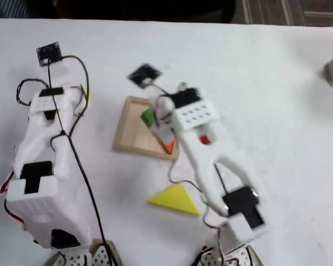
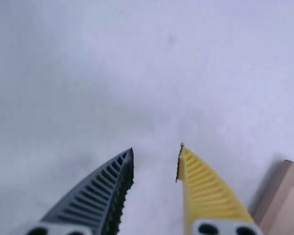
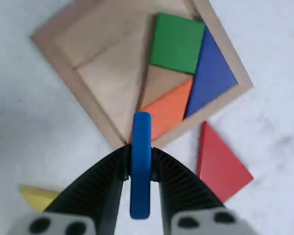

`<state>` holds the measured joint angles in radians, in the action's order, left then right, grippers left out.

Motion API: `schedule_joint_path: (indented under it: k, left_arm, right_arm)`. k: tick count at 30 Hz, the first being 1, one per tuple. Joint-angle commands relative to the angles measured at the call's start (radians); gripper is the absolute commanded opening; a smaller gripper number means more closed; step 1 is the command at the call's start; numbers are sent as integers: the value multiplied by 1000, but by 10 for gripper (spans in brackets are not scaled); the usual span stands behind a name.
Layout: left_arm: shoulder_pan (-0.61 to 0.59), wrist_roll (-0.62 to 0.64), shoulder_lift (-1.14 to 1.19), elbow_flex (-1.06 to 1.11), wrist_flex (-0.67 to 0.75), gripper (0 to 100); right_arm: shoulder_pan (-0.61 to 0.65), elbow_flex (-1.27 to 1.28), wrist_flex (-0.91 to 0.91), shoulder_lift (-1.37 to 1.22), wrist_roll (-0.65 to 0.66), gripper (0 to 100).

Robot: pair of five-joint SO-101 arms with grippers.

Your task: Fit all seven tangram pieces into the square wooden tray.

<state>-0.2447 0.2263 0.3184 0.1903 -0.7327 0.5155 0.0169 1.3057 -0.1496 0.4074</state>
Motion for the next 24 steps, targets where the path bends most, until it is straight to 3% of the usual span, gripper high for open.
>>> schedule_joint_path:
  k: [1, 14, 21, 24]
  left_arm:
    - [-12, 14, -8, -63, -6, 172]
    - [-10, 14, -7, -64, -5, 172]
    - [-7, 14, -7, -64, -5, 172]
    - [-7, 14, -5, -64, -5, 172]
  right_arm:
    - [41, -239, 4, -136, -9, 18]
    - [81, -1068, 91, -785, 61, 19]
    - [101, -1418, 277, -978, 57, 194]
    - [94, -1527, 334, -1009, 18, 209]
